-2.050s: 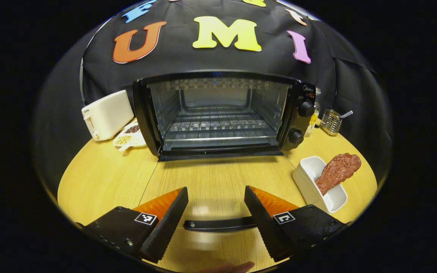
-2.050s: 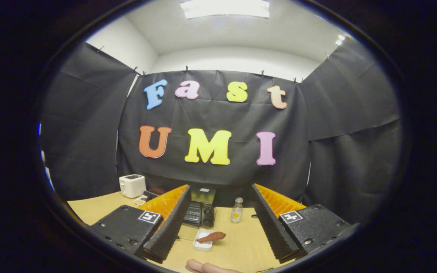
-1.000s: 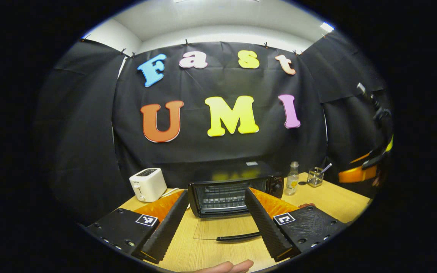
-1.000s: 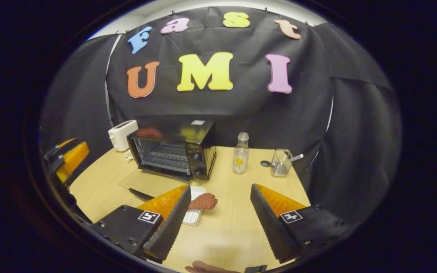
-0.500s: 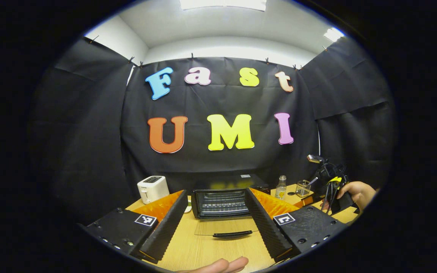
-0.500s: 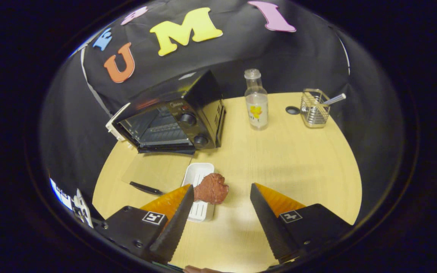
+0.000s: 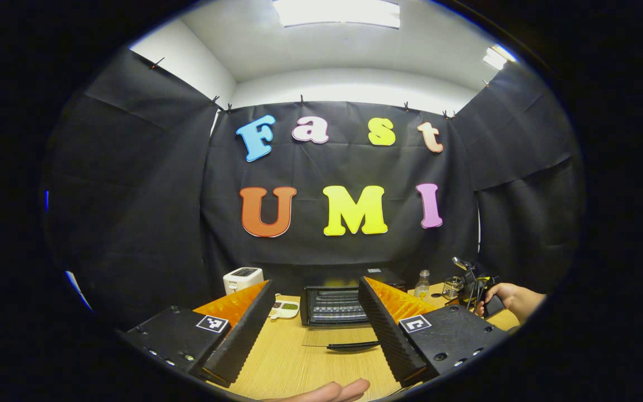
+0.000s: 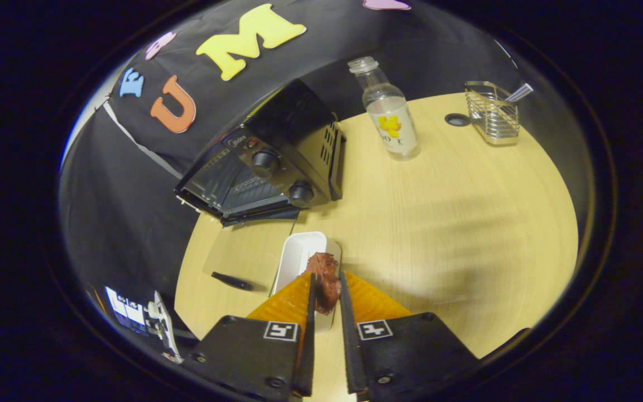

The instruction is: Open the electric oven with the left hand, put the food in, and close the electric oven.

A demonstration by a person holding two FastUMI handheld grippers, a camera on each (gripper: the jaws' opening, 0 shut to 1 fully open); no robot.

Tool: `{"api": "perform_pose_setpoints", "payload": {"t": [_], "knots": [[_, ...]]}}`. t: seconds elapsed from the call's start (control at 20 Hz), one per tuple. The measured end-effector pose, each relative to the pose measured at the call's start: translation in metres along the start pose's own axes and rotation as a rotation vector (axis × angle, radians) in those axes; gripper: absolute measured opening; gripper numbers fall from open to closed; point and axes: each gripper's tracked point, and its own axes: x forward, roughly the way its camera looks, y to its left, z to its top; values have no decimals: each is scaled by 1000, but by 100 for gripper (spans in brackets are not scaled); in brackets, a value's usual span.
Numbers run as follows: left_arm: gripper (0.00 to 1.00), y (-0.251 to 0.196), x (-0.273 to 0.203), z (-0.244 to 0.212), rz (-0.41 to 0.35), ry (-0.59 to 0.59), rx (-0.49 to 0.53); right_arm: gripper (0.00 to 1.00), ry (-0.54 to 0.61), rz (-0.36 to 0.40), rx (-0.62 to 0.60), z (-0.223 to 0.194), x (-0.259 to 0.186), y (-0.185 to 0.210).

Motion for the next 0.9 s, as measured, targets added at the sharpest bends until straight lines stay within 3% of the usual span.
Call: {"api": "perform_pose_setpoints", "payload": {"t": [0.25, 0.55, 0.9], "knots": [[95, 9, -17, -2, -9, 9, 5, 14, -21, 16, -27, -9, -17, 14], [95, 37, -39, 3, 20, -4, -32, 10, -83, -106, -169, -12, -41, 35], [95, 53, -48, -6, 16, 0, -81, 10, -203, -190, -290, -2, -85, 74]]}}
